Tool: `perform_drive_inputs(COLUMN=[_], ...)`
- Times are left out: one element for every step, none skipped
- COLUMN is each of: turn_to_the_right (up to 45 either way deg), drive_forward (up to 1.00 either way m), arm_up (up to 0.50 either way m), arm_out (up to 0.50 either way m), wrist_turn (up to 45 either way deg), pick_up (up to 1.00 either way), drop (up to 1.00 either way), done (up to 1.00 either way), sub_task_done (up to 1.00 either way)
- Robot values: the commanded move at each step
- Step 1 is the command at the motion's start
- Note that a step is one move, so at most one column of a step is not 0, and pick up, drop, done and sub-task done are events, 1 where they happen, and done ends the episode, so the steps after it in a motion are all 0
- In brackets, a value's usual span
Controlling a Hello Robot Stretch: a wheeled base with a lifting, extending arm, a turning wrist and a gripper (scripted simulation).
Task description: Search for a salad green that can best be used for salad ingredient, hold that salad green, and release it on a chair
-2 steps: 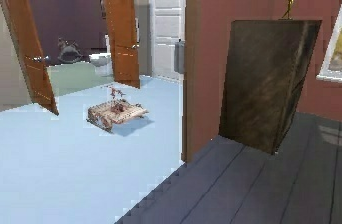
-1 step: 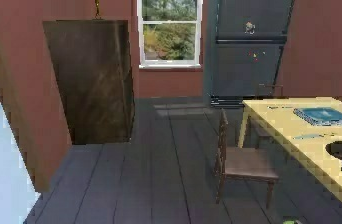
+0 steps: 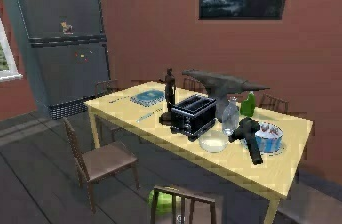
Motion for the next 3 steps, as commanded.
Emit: perform_drive_inputs(turn_to_the_right=[9.0,0.0,-45.0], drive_forward=[0.00,0.35,0.00], arm_up=[0.00,0.00,0.00], arm_out=[0.00,0.00,0.00], wrist_turn=[0.0,0.0,0.0], pick_up=[0.00,0.00,0.00], drop=[0.00,0.00,0.00], done=[0.00,0.00,0.00], sub_task_done=[0.00,0.00,0.00])
